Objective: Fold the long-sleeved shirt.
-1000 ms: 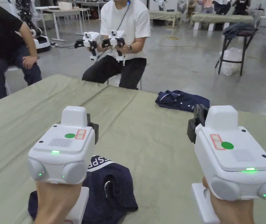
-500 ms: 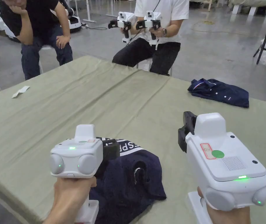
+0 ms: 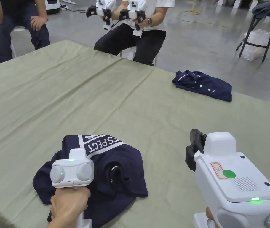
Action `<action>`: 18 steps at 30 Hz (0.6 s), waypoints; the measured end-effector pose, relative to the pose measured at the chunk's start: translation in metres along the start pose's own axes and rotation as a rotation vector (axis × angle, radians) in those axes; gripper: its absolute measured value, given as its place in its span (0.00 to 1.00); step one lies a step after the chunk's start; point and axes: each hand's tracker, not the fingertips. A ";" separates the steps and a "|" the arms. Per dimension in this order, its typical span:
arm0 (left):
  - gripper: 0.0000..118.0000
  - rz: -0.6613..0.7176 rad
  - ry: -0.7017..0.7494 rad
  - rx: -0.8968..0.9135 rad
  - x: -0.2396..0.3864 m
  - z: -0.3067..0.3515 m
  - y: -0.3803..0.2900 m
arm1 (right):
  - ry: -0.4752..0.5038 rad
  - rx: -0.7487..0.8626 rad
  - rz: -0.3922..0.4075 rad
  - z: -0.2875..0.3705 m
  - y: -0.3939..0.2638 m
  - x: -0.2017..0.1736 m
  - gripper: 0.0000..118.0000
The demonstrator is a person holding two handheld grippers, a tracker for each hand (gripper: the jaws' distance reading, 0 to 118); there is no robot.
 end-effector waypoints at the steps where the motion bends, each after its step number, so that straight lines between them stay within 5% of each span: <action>1: 0.18 0.014 -0.037 -0.013 0.001 0.006 0.004 | -0.003 0.000 0.002 0.004 0.001 0.004 0.00; 11: 0.17 -0.027 -0.478 0.444 0.085 0.201 0.058 | -0.151 0.079 -0.059 0.074 0.012 0.083 0.00; 18: 0.17 -0.158 -0.741 0.494 0.206 0.281 0.029 | -0.319 0.155 -0.089 0.145 0.021 0.154 0.00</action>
